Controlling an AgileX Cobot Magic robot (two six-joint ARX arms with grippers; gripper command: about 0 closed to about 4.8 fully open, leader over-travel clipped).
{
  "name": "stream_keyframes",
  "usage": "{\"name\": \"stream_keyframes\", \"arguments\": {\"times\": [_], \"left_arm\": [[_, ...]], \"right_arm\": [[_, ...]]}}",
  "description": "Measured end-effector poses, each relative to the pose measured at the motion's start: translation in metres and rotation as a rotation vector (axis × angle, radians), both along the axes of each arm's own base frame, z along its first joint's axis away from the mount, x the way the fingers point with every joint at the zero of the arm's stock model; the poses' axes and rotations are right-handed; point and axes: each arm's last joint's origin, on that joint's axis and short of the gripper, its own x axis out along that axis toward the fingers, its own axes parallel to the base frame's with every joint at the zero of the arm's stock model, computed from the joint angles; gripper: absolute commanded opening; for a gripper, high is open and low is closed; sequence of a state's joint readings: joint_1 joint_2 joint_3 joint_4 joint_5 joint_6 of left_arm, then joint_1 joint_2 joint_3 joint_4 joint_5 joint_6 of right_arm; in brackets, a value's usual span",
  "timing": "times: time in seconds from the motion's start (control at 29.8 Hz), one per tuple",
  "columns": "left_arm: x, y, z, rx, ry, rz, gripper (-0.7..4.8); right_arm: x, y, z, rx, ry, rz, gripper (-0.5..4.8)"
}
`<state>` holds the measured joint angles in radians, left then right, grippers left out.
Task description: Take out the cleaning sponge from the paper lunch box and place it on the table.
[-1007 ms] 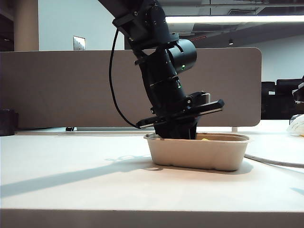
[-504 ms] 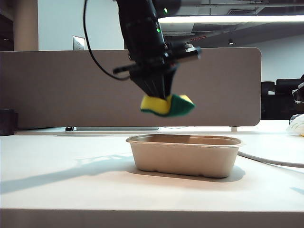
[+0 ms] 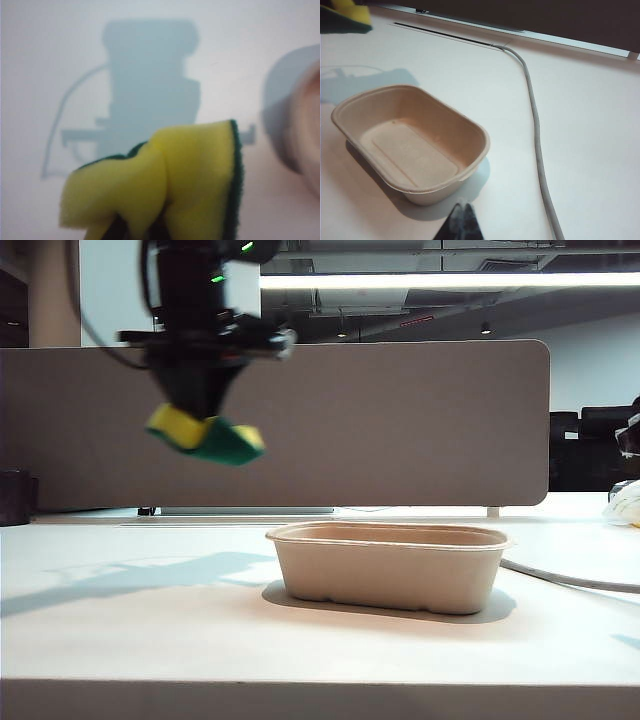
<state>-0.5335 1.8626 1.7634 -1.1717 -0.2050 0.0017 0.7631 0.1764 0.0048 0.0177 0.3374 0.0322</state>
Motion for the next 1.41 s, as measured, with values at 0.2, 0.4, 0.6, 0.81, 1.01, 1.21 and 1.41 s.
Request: {"name": "stream_keyframes", "arguments": {"times": [0.2,0.4,0.6,0.81,1.01,1.21,1.41], "left_arm": [[0.011,0.032,-0.001,0.03,0.041,0.063,0.55],[0.007,0.044,-0.002,0.064,0.123,0.082,1.65],[0.004,0.042,-0.003,0.024,0.166,0.071,1.94],[-0.001,0.044,0.003,0.024,0.173,0.07,2.47],[-0.012,0.049,0.025,-0.013,0.096,0.06,2.46],[-0.044,0.063,0.079,-0.12,-0.125,0.054,1.63],[-0.099,0.088,0.131,-0.217,-0.313,0.052,-0.06]], "right_arm": [[0.0,0.0,0.0,0.0,0.0,0.0,-0.05],[0.0,0.0,0.0,0.0,0.0,0.0,-0.05],[0.0,0.0,0.0,0.0,0.0,0.002,-0.05],[0.0,0.0,0.0,0.0,0.0,0.002,-0.05],[0.0,0.0,0.0,0.0,0.0,0.002,-0.05],[0.0,0.0,0.0,0.0,0.0,0.002,-0.05],[0.0,0.0,0.0,0.0,0.0,0.002,-0.05]]}}
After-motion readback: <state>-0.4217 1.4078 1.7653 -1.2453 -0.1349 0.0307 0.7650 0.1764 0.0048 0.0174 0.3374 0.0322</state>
